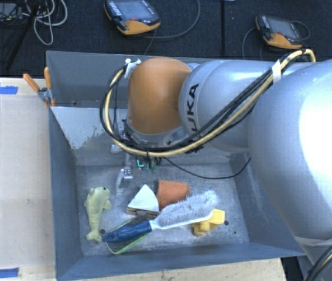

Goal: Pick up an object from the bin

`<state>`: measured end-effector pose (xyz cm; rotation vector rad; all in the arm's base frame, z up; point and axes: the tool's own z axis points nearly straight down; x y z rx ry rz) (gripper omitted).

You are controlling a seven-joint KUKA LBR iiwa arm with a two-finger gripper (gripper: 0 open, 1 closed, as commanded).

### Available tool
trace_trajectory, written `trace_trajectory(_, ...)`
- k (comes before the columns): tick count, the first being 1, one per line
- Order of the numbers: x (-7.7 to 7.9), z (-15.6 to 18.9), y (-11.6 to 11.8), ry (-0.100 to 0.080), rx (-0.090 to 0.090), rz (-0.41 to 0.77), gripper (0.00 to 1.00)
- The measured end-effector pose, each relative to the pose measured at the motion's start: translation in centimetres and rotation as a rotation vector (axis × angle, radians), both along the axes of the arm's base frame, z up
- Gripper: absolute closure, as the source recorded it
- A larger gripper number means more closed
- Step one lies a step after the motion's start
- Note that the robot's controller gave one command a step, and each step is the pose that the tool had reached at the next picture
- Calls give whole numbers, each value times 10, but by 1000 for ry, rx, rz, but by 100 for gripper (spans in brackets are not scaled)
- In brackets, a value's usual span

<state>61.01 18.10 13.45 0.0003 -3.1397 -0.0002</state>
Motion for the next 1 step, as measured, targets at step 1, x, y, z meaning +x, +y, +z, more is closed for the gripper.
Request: trace_trajectory(1,-39,-24,16,-6,-1,39,0)
